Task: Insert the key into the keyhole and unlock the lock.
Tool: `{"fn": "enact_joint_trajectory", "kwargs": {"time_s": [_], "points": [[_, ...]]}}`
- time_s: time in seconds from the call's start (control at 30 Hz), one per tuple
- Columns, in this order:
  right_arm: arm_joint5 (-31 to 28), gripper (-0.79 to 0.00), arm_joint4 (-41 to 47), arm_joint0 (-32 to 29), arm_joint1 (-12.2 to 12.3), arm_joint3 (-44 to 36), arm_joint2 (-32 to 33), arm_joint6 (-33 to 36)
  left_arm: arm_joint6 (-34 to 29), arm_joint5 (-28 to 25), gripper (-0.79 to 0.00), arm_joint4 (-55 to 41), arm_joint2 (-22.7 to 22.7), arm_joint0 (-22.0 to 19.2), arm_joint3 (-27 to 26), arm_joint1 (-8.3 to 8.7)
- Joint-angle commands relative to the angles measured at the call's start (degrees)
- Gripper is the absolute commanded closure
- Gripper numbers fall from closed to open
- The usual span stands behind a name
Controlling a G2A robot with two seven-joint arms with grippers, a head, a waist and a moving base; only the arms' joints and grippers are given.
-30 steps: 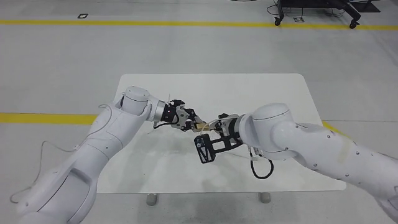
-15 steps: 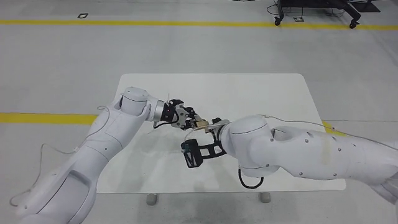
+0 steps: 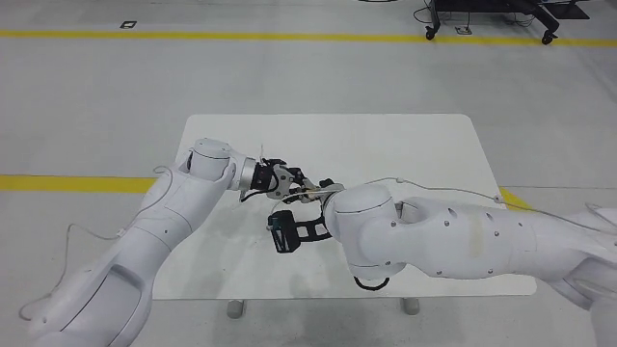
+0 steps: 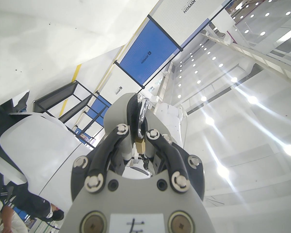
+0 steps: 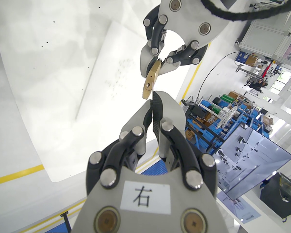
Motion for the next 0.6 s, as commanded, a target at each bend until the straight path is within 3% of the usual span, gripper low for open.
{"fn": "enact_joint_trajectory", "kwargs": {"time_s": [0.0,0.57], "points": [[-0.1,0.000,-0.6,-0.4,-0.4,0.5,0.0,-0.1,0.0,0.0,0.000,-0.2,0.1,-0.1,0.1,-0.05],[2.5,0.000,-1.8,-0.8,-1.3,0.4,0.0,2.5,1.6,0.2,0.000,0.6,-0.2,-0.6,0.9,-0.10]]}}
